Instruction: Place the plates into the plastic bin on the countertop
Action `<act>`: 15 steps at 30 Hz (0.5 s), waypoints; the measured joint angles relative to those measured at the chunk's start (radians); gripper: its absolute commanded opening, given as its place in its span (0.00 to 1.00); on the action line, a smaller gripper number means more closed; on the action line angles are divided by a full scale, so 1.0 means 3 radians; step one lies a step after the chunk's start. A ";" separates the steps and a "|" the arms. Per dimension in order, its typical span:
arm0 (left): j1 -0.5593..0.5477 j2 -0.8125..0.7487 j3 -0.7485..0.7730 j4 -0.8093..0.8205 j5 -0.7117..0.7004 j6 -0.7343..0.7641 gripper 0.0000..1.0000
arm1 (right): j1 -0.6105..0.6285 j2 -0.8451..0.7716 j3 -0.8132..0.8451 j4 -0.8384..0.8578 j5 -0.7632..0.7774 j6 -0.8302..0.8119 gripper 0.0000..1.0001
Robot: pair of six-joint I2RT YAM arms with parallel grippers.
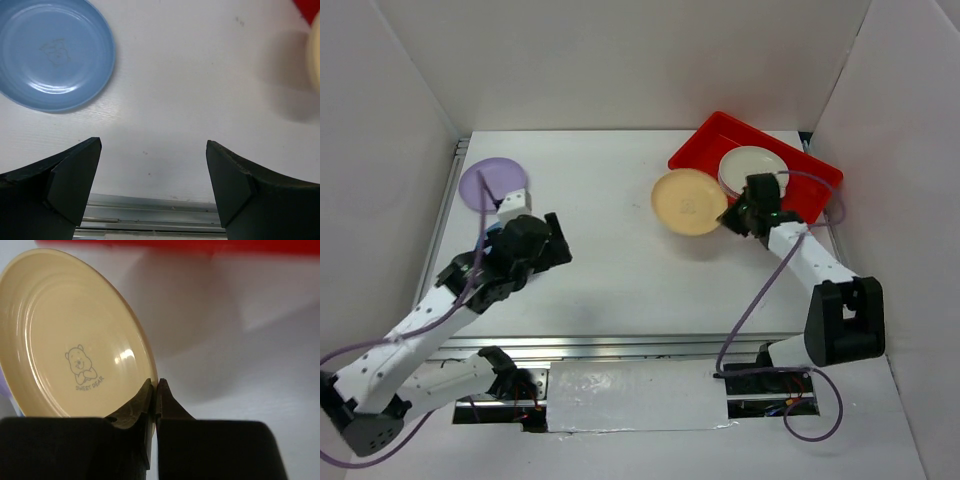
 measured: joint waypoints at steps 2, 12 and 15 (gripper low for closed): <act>0.0000 -0.0261 0.0058 -0.0160 -0.0078 0.0023 0.99 | -0.0373 0.0018 0.0219 -0.0075 0.0103 0.0027 0.00; 0.0000 -0.0753 0.0211 -0.0782 -0.0144 0.0384 0.99 | -0.1368 0.1189 0.2080 -0.0584 0.0306 0.0025 0.00; 0.0000 -0.0790 0.0181 -0.0793 -0.0120 0.0455 0.99 | -0.1471 0.1633 0.2627 -0.0923 0.0326 -0.0047 0.04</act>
